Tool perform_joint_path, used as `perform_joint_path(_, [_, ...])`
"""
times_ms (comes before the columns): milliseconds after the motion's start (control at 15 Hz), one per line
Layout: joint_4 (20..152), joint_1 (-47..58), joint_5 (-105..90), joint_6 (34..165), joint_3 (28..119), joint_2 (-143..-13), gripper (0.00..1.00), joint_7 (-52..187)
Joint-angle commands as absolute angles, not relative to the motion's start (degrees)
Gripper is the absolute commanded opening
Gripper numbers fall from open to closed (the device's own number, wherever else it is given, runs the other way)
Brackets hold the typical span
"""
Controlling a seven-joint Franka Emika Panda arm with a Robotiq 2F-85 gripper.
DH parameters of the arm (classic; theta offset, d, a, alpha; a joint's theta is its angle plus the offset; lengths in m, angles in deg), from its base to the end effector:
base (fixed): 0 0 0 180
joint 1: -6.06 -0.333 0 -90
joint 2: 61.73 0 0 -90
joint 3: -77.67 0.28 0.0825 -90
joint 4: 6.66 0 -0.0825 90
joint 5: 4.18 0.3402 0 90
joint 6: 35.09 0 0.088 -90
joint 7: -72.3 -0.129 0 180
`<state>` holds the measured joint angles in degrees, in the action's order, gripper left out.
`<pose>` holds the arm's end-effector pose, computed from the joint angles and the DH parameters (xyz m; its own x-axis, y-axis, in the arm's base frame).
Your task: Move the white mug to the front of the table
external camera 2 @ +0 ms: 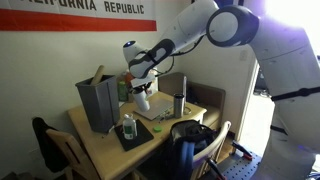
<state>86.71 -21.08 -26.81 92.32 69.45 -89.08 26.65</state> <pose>0.6094 0.1994 0.3302 0.9300 -0.1709 0.3253 -0.2524 -0.9405 0.2273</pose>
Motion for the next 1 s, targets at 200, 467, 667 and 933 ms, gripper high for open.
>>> perform_joint_path(200, [109.2,-18.2,-31.3,97.4,74.6,-76.9,0.07,21.3])
perform_joint_path(467, [116.1,-16.1,-33.1,102.1,75.7,-74.7,0.07,15.6])
perform_joint_path(667, [118.6,-14.7,-33.8,105.9,75.7,-73.9,0.07,11.3])
perform_joint_path(933, [118.8,-13.2,-35.2,109.4,75.2,-74.3,0.07,7.1])
